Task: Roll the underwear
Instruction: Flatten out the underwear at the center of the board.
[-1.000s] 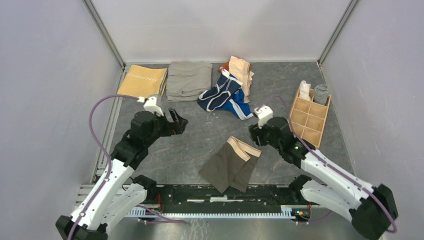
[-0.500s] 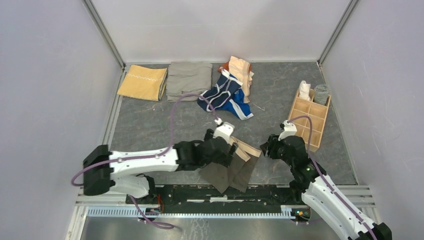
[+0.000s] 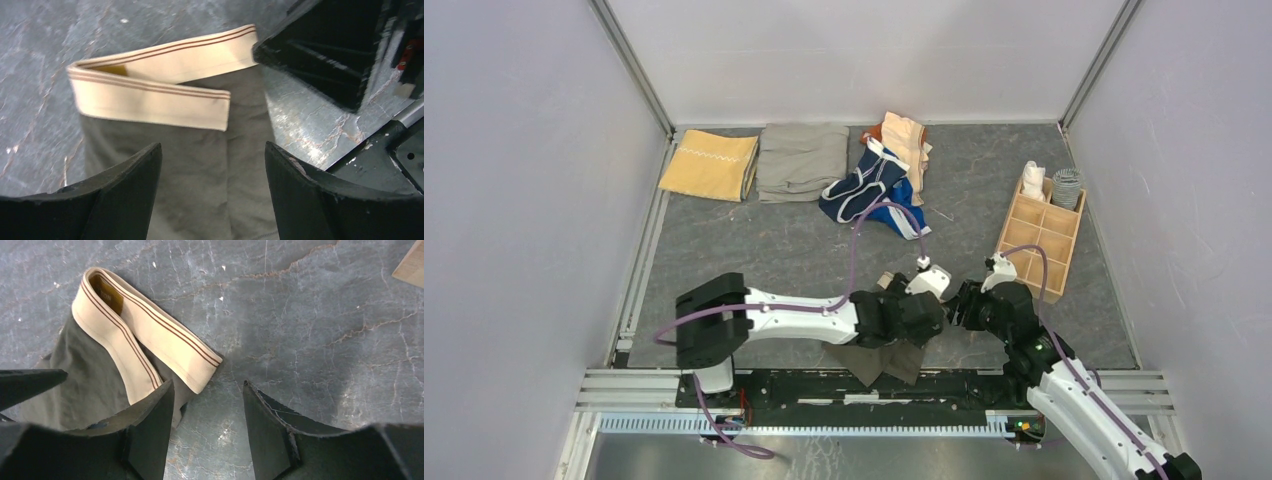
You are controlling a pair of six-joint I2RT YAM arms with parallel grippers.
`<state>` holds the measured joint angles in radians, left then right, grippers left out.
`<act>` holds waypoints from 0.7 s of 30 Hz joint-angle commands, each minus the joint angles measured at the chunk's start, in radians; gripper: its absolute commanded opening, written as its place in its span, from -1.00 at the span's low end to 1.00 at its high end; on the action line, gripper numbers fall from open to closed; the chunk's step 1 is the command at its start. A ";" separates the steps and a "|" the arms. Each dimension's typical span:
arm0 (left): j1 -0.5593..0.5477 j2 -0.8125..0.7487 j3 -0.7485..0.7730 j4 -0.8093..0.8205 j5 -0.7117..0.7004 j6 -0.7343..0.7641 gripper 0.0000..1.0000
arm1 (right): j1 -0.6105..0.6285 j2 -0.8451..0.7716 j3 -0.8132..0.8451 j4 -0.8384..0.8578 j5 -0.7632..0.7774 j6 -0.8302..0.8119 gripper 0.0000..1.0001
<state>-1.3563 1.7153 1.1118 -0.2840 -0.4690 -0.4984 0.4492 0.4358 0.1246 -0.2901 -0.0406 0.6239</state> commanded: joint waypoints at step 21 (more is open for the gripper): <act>-0.067 0.276 0.254 -0.211 -0.171 0.119 0.21 | -0.010 -0.064 0.053 -0.095 0.077 -0.013 0.06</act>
<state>-1.4158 1.9671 1.3113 -0.4843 -0.5846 -0.4133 0.4427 0.3889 0.1402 -0.3836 0.0090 0.6216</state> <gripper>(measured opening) 0.625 0.540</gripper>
